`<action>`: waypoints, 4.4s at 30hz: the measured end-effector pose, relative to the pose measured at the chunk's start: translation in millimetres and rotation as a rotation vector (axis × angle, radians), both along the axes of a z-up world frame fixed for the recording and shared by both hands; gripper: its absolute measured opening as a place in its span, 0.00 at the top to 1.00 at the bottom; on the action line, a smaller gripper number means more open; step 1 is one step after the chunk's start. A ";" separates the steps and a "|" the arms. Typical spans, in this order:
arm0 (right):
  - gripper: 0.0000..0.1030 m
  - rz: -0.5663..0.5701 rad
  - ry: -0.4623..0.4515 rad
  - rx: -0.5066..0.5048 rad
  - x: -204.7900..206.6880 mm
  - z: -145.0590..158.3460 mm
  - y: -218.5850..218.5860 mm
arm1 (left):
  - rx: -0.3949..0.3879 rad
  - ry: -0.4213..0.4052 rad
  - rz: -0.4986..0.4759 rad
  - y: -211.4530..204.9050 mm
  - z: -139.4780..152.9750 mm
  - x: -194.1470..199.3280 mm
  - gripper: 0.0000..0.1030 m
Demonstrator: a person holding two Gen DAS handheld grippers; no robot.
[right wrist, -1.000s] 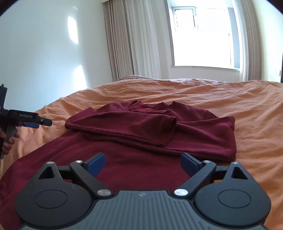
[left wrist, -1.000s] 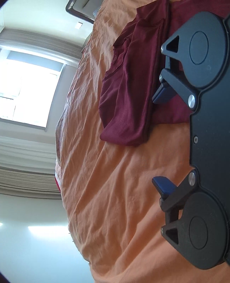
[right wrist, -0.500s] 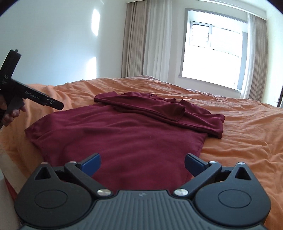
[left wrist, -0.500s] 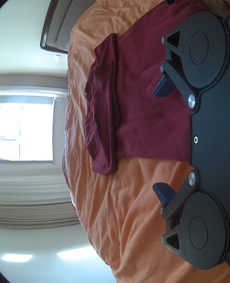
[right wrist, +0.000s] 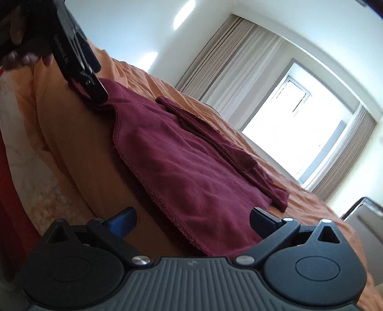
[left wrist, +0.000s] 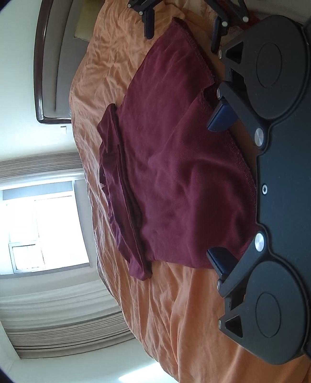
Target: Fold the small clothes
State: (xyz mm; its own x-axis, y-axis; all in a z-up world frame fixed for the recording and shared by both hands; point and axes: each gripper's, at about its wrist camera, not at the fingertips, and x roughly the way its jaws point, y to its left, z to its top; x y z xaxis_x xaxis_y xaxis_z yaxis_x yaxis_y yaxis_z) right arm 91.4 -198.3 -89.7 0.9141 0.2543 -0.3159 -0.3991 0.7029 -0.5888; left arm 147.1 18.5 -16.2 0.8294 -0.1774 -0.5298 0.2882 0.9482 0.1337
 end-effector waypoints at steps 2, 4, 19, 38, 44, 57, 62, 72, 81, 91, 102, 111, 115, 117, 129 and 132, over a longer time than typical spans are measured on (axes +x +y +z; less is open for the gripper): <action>0.01 -0.010 -0.042 -0.009 -4.4 -5.2 1.9 | 0.005 0.001 -0.003 -2.5 -2.2 -4.6 0.01; 0.09 -0.026 -0.088 -0.010 -9.3 -7.5 1.7 | 0.019 -0.007 -0.017 -6.1 -4.6 -9.6 0.01; 0.88 -0.025 -0.015 0.293 -1.9 39.9 -22.0 | 0.168 -0.145 -0.067 -52.0 -30.6 -15.0 0.01; 0.86 -0.086 0.057 0.274 2.6 22.1 -32.8 | 0.308 -0.221 0.055 -9.9 -23.4 -12.0 0.31; 0.90 -0.097 0.031 0.274 -6.3 17.9 -32.7 | 0.392 -0.256 -0.014 -11.0 -23.5 -15.9 0.64; 0.95 -0.131 -0.134 0.395 -33.9 46.9 -50.0 | 0.277 -0.367 0.020 -14.8 -6.9 -46.3 0.96; 0.95 -0.126 -0.230 0.435 -67.5 67.0 -63.9 | 0.206 -0.453 0.000 -18.3 26.5 -75.9 0.96; 0.95 -0.085 -0.382 0.504 -150.2 127.7 -98.9 | 0.020 -0.505 -0.120 -27.2 110.2 -166.6 0.96; 0.95 -0.087 -0.373 0.481 -90.1 141.8 -103.7 | -0.001 -0.466 -0.128 -38.4 132.2 -133.9 0.96; 0.94 -0.083 -0.214 0.378 76.3 177.4 -78.2 | 0.097 -0.424 -0.087 -50.9 163.1 -3.4 0.94; 0.94 -0.147 0.035 0.366 228.4 124.6 -52.1 | -0.168 -0.125 0.054 -3.2 114.0 175.2 0.93; 0.94 -0.201 0.237 0.477 303.1 80.4 -64.2 | -0.268 0.012 0.112 10.5 61.3 249.1 0.92; 0.90 -0.202 0.305 0.505 326.6 76.4 -74.1 | -0.285 0.031 0.120 10.3 56.0 255.2 0.83; 0.75 -0.195 0.336 0.537 329.1 74.5 -78.3 | -0.295 0.043 0.117 10.4 56.2 256.3 0.67; 0.08 -0.184 0.266 0.509 281.6 82.0 -106.9 | -0.281 0.023 0.135 26.9 53.4 225.4 0.10; 0.08 -0.194 0.271 0.479 266.2 74.3 -118.6 | -0.235 0.028 0.167 37.5 42.7 210.4 0.09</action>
State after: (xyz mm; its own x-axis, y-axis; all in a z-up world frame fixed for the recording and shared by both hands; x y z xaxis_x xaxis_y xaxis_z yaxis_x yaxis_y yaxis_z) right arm 357.6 -316.9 -15.3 0.8608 0.2620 -0.4363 -0.3281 0.9410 -0.0823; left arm 357.5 56.0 26.5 0.8431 -0.1598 -0.5135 0.1256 0.9869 -0.1009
